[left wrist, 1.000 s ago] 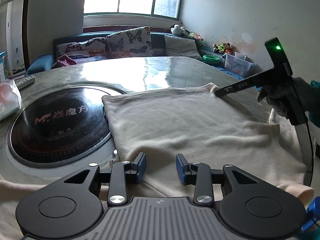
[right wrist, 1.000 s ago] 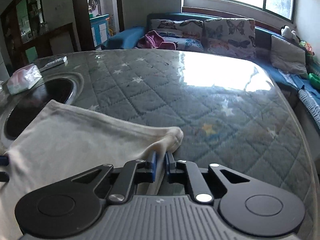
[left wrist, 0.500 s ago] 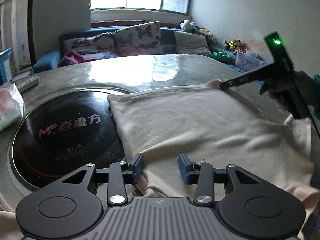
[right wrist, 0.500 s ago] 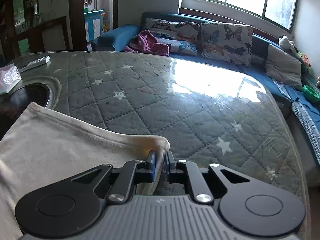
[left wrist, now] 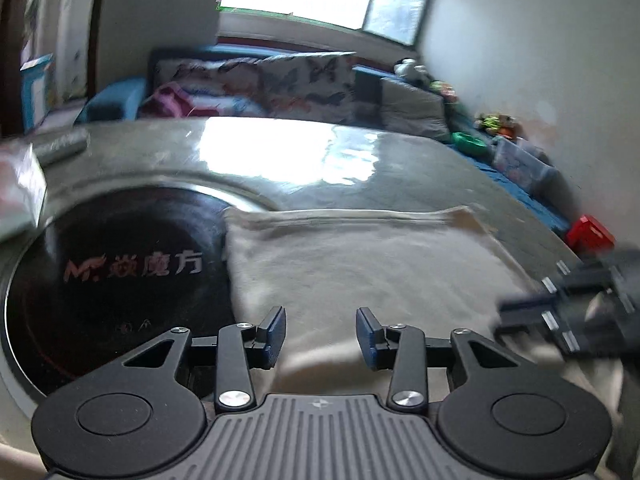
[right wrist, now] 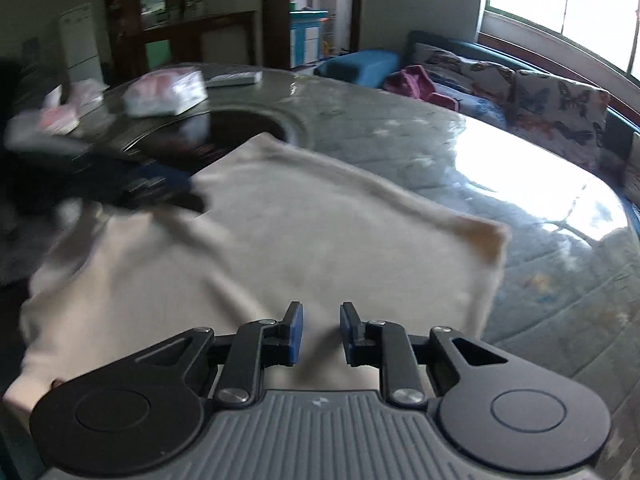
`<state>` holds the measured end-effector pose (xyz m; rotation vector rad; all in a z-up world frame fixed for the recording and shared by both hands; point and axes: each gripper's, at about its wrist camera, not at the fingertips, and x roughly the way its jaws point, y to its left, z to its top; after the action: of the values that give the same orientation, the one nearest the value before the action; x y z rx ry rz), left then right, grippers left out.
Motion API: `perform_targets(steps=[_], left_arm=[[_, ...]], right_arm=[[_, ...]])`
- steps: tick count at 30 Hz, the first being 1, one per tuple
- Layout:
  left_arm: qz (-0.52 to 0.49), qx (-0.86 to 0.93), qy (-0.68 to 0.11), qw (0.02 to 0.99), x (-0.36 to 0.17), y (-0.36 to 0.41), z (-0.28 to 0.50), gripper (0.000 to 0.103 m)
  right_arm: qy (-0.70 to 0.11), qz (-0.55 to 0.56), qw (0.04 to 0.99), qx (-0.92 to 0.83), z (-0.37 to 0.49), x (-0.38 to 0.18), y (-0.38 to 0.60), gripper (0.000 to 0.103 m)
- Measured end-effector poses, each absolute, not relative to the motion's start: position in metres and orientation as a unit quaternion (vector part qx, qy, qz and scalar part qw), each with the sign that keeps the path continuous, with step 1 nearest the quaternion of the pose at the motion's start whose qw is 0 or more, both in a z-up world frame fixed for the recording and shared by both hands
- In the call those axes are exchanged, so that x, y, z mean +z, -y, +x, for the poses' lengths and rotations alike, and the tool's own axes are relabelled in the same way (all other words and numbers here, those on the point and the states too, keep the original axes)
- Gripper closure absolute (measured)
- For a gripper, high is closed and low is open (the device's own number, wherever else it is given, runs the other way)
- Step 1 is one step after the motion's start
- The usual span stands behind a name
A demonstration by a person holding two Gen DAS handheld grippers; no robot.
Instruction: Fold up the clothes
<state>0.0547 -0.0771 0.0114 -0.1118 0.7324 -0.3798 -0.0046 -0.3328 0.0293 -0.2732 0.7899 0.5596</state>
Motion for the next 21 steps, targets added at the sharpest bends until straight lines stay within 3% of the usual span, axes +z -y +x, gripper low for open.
perform_targets(steps=[21], left_arm=[[0.015,-0.175,-0.355,0.918,0.009,0.086,0.085,0.063]], right_arm=[[-0.352,-0.182,0.843,0.363,-0.043,0.032,0.294,0.077]])
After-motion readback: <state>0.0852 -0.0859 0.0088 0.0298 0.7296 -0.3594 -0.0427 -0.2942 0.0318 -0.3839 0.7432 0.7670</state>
